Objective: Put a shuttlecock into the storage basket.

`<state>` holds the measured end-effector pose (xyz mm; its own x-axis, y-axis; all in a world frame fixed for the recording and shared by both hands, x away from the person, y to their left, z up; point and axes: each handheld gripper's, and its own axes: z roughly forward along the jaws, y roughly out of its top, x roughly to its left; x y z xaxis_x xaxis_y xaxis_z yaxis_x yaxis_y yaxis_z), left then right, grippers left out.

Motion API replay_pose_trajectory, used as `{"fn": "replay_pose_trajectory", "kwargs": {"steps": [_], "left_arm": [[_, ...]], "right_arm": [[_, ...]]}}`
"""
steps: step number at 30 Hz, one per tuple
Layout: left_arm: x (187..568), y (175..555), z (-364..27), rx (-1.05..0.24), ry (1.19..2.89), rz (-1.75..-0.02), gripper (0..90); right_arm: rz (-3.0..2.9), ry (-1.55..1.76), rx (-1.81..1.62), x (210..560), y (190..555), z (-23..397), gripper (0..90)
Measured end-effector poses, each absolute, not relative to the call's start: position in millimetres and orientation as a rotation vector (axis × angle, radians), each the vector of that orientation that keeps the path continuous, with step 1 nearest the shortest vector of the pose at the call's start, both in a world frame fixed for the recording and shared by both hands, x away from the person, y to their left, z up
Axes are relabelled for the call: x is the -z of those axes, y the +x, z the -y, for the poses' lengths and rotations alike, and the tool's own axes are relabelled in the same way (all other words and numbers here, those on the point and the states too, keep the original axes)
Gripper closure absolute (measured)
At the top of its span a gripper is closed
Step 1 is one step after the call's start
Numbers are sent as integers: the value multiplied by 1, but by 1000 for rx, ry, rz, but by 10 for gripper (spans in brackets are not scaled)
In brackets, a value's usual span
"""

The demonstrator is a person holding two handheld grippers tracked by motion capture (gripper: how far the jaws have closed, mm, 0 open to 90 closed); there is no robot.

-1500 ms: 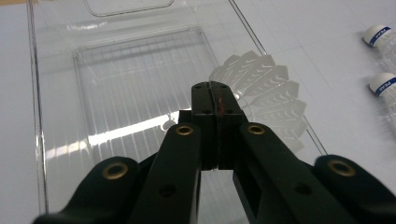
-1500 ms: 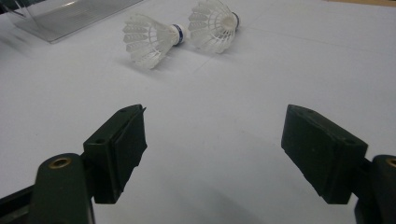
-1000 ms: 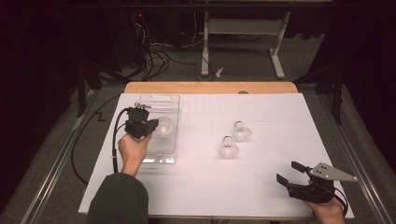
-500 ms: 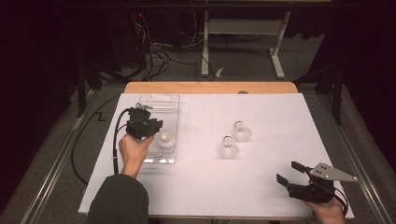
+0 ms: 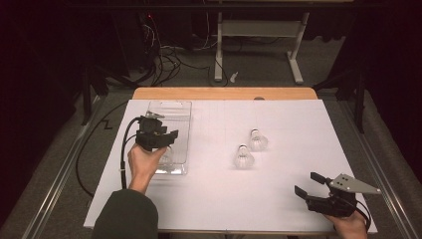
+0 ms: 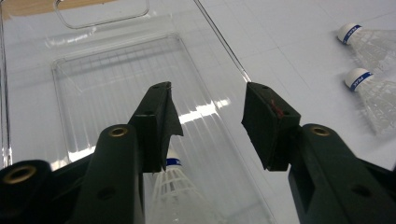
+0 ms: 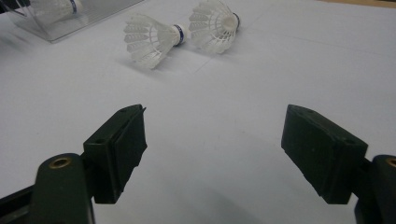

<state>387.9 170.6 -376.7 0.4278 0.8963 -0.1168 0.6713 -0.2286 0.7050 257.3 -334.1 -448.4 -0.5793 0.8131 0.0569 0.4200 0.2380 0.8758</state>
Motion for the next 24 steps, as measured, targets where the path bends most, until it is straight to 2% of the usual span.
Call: {"fn": "replay_pose_trajectory", "kwargs": {"steps": [12, 24], "left_arm": [[377, 379, -172, -432, 1969, -1312, 454], [376, 372, -174, -413, 1959, -1295, 449]], "right_arm": [[-2103, 1133, -1292, 448, 257, 334, 223], [-2102, 1133, -1293, 448, 257, 334, 223]]}}
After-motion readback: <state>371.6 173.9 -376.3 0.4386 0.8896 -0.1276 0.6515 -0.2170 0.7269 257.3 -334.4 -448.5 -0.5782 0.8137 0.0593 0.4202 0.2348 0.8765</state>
